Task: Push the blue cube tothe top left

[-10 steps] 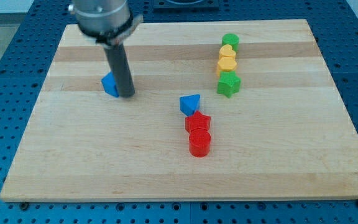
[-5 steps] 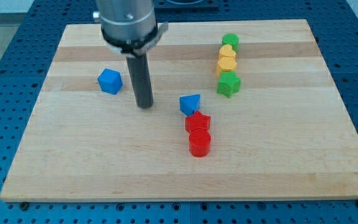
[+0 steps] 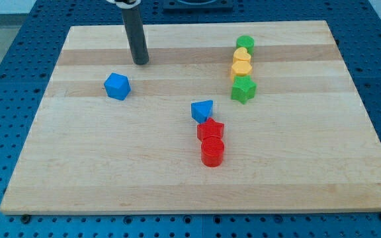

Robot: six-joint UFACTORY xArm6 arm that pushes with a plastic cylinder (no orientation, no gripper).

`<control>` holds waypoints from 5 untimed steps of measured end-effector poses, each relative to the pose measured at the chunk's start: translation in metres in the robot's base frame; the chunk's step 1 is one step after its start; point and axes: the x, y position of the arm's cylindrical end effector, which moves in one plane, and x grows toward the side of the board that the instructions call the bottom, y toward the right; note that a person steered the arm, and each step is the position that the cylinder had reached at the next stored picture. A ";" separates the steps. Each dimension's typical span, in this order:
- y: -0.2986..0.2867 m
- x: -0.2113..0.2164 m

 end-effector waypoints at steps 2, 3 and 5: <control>0.027 0.137; 0.022 0.137; -0.030 0.145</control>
